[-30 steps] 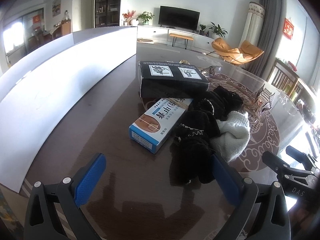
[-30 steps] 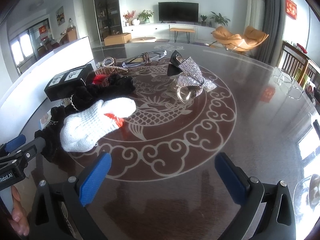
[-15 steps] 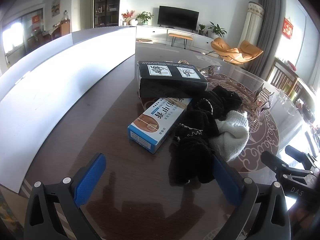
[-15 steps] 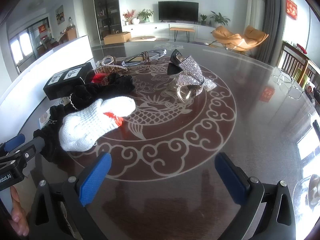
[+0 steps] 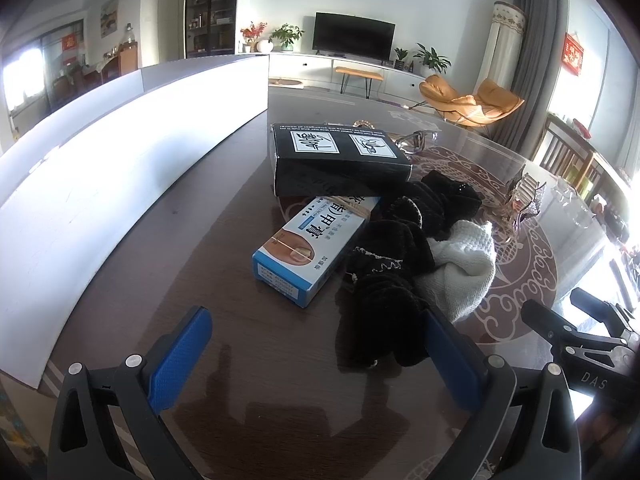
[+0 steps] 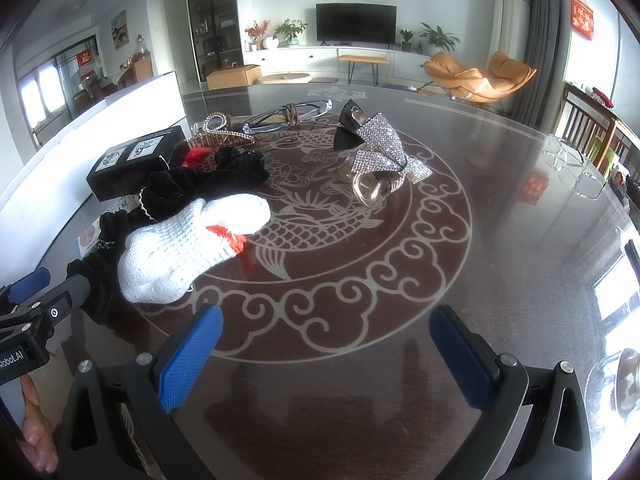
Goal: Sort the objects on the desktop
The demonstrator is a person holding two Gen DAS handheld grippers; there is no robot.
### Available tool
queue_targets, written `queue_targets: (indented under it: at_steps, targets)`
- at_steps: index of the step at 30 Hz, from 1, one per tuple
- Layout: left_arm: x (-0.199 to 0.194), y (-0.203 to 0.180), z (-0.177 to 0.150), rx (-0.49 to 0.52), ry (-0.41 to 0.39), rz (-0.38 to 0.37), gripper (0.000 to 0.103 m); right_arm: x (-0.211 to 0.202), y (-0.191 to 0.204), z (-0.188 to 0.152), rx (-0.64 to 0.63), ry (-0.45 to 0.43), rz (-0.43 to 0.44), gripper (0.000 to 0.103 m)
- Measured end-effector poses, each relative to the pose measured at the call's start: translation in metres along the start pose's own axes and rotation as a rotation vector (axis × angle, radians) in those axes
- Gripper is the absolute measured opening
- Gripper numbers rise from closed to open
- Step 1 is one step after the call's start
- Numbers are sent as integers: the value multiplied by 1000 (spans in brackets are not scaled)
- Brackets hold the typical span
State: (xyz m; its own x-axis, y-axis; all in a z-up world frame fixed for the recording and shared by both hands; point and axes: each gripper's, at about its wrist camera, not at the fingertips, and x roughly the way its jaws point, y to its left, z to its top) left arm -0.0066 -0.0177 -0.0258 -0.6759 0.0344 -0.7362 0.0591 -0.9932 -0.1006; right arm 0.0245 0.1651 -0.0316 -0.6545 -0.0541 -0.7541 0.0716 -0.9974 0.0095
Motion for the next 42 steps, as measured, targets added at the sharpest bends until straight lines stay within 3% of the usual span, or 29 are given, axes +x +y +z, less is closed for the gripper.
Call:
queue_targets:
  at_steps: [32,39,42]
  targets:
    - [1,-1,0,12,-3,-2,103,3,1,-2,3,-2,-1,103]
    - [-12,-4,-2,38,7,-162,103,0,-2,0,19,-6,4,103]
    - [-8,-9,-1,66,52,-212,103,-2,-4,2,28,-12,7,103]
